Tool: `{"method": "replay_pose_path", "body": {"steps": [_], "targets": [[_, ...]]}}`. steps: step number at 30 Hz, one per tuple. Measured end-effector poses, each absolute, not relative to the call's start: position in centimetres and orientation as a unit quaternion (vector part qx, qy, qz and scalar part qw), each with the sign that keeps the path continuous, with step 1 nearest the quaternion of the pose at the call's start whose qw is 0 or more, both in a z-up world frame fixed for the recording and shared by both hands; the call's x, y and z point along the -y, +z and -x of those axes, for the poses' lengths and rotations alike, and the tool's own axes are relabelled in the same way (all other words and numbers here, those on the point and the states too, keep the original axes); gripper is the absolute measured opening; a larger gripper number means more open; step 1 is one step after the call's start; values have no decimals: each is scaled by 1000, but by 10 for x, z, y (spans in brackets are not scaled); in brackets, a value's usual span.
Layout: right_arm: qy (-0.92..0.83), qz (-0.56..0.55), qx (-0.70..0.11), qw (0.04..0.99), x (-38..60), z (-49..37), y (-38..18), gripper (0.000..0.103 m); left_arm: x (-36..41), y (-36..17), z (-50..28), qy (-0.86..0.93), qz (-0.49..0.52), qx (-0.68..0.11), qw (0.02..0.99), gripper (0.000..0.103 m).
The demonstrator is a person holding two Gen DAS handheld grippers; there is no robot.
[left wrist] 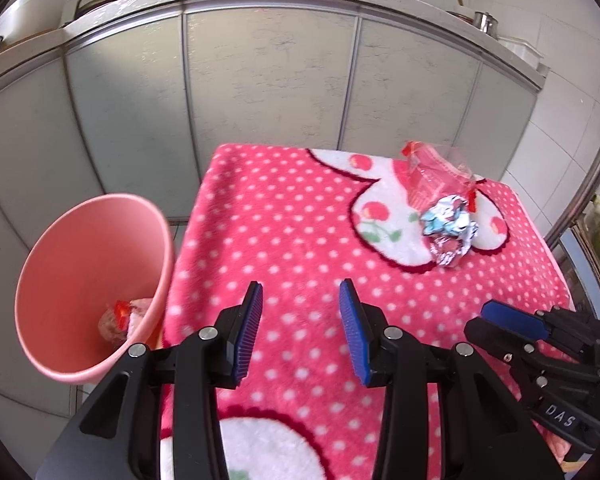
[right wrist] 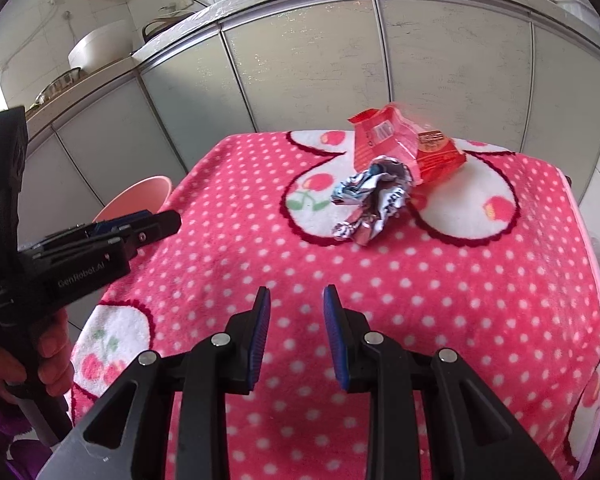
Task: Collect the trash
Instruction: 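Grasp the crumpled silver foil with the left tool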
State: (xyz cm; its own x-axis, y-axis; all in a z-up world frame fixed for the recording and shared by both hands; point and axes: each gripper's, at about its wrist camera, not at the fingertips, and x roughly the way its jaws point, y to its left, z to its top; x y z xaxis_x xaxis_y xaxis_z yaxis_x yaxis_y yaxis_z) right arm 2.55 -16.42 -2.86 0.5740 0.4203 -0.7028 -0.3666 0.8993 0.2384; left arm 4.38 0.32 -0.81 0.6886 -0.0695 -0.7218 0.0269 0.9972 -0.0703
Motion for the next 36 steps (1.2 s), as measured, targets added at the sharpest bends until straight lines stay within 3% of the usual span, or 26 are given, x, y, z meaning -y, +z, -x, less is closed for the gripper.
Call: {"method": "replay_pose_path", "body": {"steps": [30, 36], "targets": [[162, -108, -419, 887, 227, -40, -46, 27, 93, 0, -104, -146, -3, -396, 907, 40], [157, -104, -412, 892, 232, -40, -42, 27, 123, -13, -114, -150, -64, -383, 909, 40]]}}
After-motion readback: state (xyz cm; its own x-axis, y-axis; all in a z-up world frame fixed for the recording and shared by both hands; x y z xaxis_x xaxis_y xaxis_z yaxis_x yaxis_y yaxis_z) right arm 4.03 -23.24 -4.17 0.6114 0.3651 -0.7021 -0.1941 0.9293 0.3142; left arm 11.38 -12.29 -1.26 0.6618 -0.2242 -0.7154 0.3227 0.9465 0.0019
